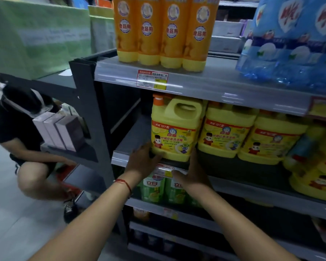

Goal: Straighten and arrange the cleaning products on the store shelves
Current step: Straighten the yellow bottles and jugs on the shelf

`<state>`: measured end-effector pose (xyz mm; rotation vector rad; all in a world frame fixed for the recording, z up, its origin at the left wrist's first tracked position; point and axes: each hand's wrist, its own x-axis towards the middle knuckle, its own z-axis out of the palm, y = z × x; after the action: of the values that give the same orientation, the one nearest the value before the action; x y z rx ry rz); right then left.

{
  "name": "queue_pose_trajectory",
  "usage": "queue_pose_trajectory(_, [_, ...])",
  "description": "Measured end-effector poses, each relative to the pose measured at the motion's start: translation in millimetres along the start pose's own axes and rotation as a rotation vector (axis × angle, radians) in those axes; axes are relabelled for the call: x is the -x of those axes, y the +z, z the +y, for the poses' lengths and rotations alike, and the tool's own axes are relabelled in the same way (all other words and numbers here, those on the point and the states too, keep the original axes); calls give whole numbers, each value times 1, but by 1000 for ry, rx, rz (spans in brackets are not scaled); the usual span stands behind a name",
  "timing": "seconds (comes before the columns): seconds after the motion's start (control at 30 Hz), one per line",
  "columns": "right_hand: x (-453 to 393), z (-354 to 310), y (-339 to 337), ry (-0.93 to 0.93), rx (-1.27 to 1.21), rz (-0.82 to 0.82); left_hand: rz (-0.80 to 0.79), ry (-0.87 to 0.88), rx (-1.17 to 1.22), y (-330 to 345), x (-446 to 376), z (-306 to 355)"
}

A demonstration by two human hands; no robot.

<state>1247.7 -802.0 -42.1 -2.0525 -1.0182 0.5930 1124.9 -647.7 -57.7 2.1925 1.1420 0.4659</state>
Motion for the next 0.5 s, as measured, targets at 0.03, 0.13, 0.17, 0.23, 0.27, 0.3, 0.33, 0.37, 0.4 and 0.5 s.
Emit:
queue_pose_trajectory(0.03, [-1, 1, 3, 5, -18, 9, 6, 34, 21, 6, -2, -3])
queue_pose_trajectory(0.13, [-2, 8, 8, 23, 1, 19, 34, 112, 50, 16, -3, -11])
queue_pose_trajectory(0.17, [-1, 10, 7, 35, 12, 15, 47, 141, 28, 20, -5, -14])
queue_pose_trajectory(0.23, [-3, 15, 6, 55, 18, 10, 65, 181, -19, 25, -7, -17])
queue_pose_trajectory(0.27, [-3, 16, 5, 57, 17, 10, 77, 185, -51, 27, -8, -17])
queue_pose_trajectory(0.3, [-4, 17, 5, 59, 23, 4, 87, 182, -83, 29, -8, -18])
queue_pose_trajectory(0.33, [-4, 17, 3, 63, 37, -2, 87, 174, -116, 30, -9, -19])
queue_pose_trajectory(0.37, [-4, 17, 1, 77, 58, -12, 85, 168, -147, 32, -9, -19])
queue_pose_trajectory(0.4, [-3, 15, -3, 87, 79, -28, 75, 157, -176, 32, -8, -18])
queue_pose_trajectory(0.5, [1, 13, -19, 95, 171, -103, 30, 120, -272, 27, -2, -15])
